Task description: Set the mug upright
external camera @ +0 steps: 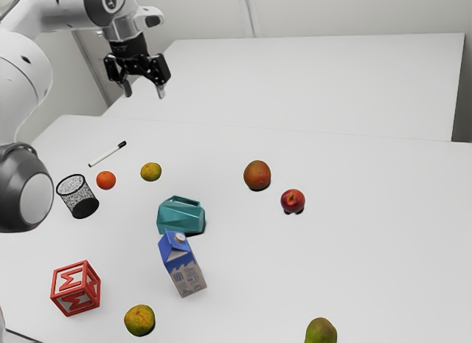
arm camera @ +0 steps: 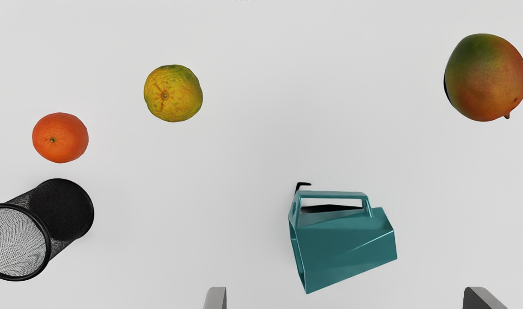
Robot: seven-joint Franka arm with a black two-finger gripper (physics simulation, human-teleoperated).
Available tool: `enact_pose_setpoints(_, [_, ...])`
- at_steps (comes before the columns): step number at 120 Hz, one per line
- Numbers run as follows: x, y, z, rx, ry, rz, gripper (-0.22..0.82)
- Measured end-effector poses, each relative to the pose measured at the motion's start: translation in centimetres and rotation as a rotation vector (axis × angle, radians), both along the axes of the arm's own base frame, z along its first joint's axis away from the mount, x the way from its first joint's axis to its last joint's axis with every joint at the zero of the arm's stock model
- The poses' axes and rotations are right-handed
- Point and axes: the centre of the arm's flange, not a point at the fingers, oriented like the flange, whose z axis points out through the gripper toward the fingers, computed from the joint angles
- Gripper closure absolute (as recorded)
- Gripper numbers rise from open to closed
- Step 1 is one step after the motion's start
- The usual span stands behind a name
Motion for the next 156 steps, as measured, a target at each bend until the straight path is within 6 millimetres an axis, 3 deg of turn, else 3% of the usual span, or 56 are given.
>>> enact_pose_setpoints(36, [-0.1, -1.5, -0.3, -0.019, 0.018, -0.033, 0.0])
enact_pose_setpoints(44, [-0.6, -2.0, -1.3, -0.071, 0.045, -0.041, 0.0])
enact_pose_setpoints(77, [-13.0, 5.0, -10.5, -0.317, 0.12, 0.075, 0.0])
enact_pose_setpoints(102, [-18.0, 7.3, -16.0, -0.377, 0.071, 0.137, 0.0])
enact_pose_setpoints(124, [-18.7, 7.3, -19.7, -0.413, -0.005, 0.175, 0.0])
enact_pose_setpoints(156, [-16.8, 7.1, -22.9, -0.513, -0.141, 0.256, 0.0])
